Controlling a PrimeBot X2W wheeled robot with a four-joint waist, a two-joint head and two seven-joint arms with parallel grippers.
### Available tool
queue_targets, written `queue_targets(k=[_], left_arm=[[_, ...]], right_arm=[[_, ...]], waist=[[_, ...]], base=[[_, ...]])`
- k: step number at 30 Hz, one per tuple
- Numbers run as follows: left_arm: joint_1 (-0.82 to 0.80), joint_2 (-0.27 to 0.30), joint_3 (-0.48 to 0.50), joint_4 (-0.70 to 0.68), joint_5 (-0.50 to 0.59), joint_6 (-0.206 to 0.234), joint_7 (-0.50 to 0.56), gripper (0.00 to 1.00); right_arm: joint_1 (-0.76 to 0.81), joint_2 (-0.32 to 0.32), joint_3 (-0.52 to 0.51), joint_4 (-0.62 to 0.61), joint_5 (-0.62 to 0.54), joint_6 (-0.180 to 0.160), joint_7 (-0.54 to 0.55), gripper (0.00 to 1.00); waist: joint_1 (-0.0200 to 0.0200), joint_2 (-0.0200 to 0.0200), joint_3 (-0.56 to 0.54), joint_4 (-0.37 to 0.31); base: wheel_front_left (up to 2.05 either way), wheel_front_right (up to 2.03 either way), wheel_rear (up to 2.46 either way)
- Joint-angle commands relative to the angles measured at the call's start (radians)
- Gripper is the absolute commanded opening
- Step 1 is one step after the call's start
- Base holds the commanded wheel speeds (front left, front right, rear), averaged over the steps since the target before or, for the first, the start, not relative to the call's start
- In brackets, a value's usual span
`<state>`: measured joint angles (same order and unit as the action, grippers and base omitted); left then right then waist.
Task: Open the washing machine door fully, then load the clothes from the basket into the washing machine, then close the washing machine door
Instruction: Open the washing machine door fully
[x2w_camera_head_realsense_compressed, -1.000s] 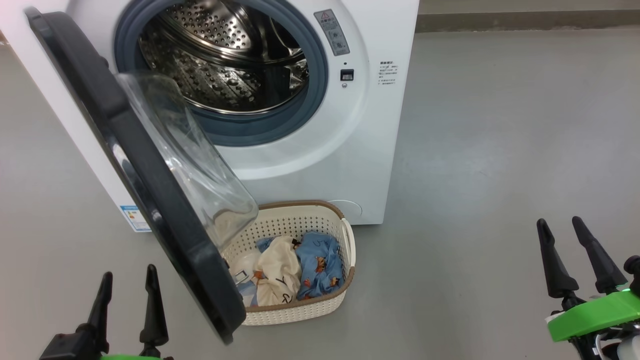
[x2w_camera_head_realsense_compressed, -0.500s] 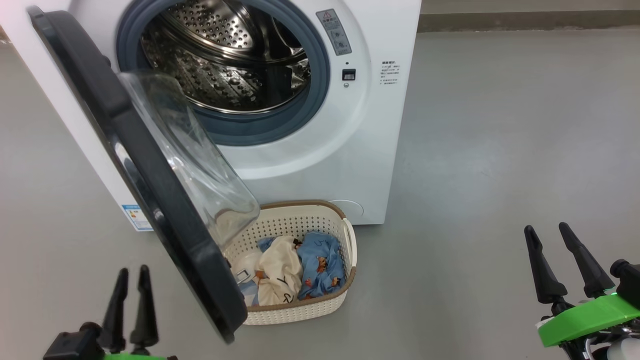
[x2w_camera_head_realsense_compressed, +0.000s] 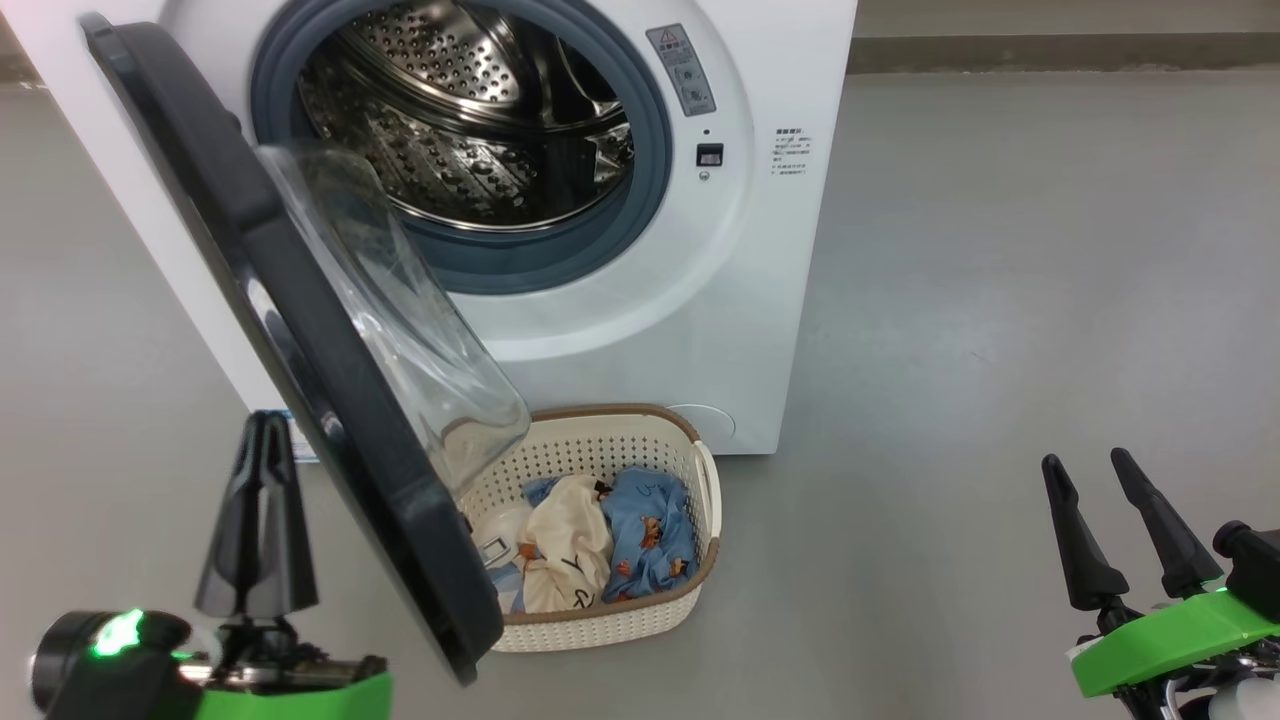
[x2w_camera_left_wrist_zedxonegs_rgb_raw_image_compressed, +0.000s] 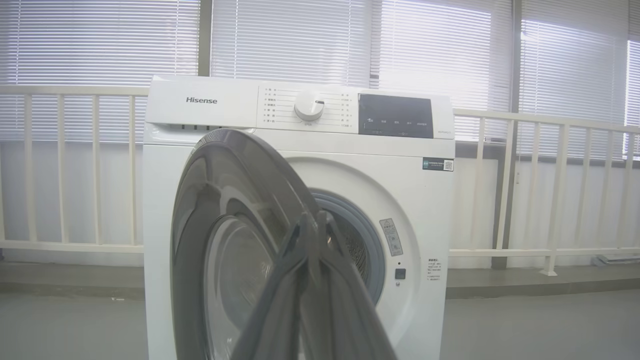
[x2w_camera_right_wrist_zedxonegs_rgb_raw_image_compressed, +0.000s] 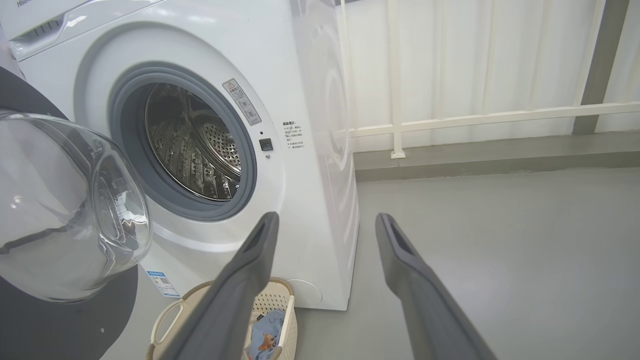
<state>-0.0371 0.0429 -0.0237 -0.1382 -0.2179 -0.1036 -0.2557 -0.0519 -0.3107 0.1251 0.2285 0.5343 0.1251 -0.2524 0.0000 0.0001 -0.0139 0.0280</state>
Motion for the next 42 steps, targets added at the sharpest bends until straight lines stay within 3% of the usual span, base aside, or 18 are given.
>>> queue_targets(k=[1,7,13,29,42], left_arm=[[-0.016,0.007,-0.008,-0.075,0.019,0.001,-0.006,0.0],[0.011,0.007,-0.155,-0.141,0.004,-0.01,0.052,0.0],[0.047,0.007,-0.255,-0.085,-0.039,-0.013,0.091,0.0],[-0.028,0.007,-0.258,0.208,-0.153,-0.009,0.064,0.0],[-0.069,0.007,-0.22,0.296,-0.237,0.022,0.034,0.0]], right_arm=[[-0.024,-0.017,0.019,-0.018,0.001,0.006,-0.009,1.0],[-0.024,-0.01,0.026,-0.021,0.002,0.006,-0.009,1.0],[-0.028,-0.011,0.033,-0.018,0.007,0.006,-0.009,1.0],[-0.03,-0.004,0.043,-0.014,0.01,0.006,-0.009,1.0],[-0.03,-0.004,0.047,-0.004,0.013,0.006,-0.009,1.0]], waist=[[0.0,-0.0001,-0.001,0.0],[0.0,-0.0001,0.002,-0.003],[0.0,-0.0001,0.008,-0.009],[0.0,-0.0001,0.011,-0.027],[0.0,-0.0001,0.012,-0.021]], base=[[0.0,0.0,0.0],[0.0,0.0,0.0],[0.0,0.0,0.0],[0.0,0.0,0.0],[0.0,0.0,0.0]])
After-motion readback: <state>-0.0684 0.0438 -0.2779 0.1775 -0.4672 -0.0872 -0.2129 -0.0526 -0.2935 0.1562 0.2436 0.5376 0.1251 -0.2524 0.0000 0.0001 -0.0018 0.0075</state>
